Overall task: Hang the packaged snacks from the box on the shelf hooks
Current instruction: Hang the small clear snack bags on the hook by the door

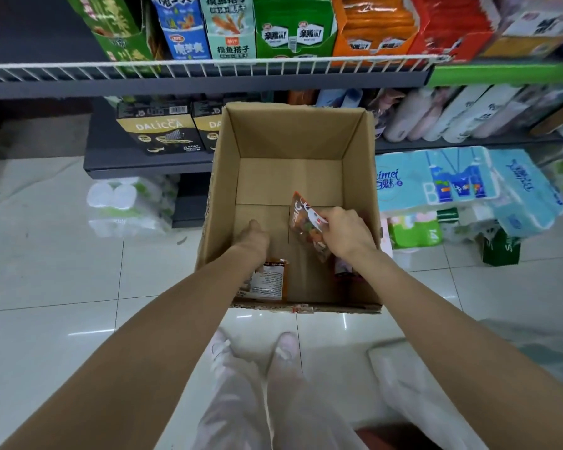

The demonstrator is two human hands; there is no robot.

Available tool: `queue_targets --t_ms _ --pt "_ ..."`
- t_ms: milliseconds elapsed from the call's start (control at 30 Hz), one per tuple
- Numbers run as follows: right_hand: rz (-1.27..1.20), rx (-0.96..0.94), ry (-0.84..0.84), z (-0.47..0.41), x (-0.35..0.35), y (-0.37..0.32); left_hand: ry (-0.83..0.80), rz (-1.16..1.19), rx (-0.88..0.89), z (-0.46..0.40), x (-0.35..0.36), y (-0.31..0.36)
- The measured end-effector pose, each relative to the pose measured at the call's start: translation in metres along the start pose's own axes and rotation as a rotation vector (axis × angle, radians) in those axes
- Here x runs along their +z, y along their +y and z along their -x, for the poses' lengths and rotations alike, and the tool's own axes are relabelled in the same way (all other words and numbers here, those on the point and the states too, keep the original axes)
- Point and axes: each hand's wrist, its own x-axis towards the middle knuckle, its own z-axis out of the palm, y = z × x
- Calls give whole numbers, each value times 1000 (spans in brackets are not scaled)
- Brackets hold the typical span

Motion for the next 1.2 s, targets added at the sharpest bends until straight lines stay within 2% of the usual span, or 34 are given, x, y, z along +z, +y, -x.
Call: queue_targets --t_ms 167,267,367,500,567,667,733,833,900,967,1067,1200 --pt "7 4 -4 0 5 -8 37 39 -18 -6 -4 -2" --pt "3 17 -6 0 4 -9 90 -69 91 -4 -10 2" --pt "-33 12 27 -1 0 -6 169 -141 203 3 -28 9" --pt "-142 -48 87 7 -21 -9 327 -130 200 20 -63 12" --pt "-197 -104 132 10 -35 -13 418 0 182 26 -83 7" --pt "-246 -178 225 7 -57 -19 570 373 171 37 -117 -5" --pt "-269 -224 301 5 -75 -25 600 602 122 45 -140 -12" --pt "-292 -314 397 7 -106 -36 517 972 35 55 -164 -21" --pt "-261 -373 448 8 -125 -45 422 1259 -21 63 -176 -23" --pt "-184 -403 487 11 -140 -56 311 1448 -32 76 -187 -27" --pt "-109 -466 498 15 -157 -75 124 1556 33 100 -203 -31" --pt "-129 -557 483 16 -174 -103 34 1579 69 117 -222 -48"
